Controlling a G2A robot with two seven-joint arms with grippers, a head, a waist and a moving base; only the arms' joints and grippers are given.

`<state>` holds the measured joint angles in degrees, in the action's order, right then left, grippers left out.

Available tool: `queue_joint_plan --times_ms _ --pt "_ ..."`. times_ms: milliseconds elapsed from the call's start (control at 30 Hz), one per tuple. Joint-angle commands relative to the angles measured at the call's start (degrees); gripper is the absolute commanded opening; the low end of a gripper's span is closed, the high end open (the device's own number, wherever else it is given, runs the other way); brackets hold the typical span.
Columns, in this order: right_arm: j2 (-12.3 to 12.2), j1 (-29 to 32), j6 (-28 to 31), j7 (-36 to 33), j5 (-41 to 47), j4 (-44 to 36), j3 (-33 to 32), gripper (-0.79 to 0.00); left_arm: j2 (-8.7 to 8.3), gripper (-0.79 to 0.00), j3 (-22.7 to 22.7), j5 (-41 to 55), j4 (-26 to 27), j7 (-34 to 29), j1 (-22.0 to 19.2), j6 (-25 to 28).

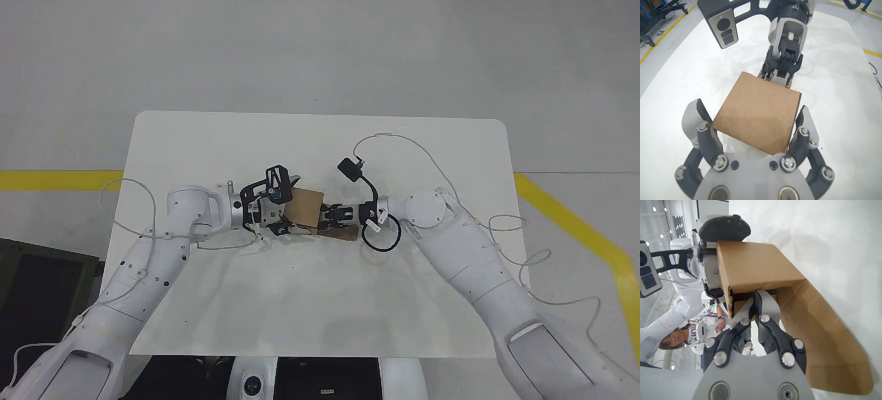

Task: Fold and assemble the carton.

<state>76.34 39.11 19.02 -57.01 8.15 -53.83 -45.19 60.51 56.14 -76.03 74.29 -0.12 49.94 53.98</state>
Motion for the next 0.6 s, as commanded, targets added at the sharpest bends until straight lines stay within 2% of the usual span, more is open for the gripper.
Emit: queue_joint_plan --times_ms 0,567 --pt "0.4 -0.5 0.6 0.0 0.6 1.1 0.4 -0.785 0.01 0.0 0.0 0.0 0.0 0.0 0.0 0.0" --pt "2.5 -2.6 3.7 -0.2 2.4 6.0 1.9 -0.785 0.01 0.0 0.3 -0.3 -0.1 0.0 0.2 0.2"
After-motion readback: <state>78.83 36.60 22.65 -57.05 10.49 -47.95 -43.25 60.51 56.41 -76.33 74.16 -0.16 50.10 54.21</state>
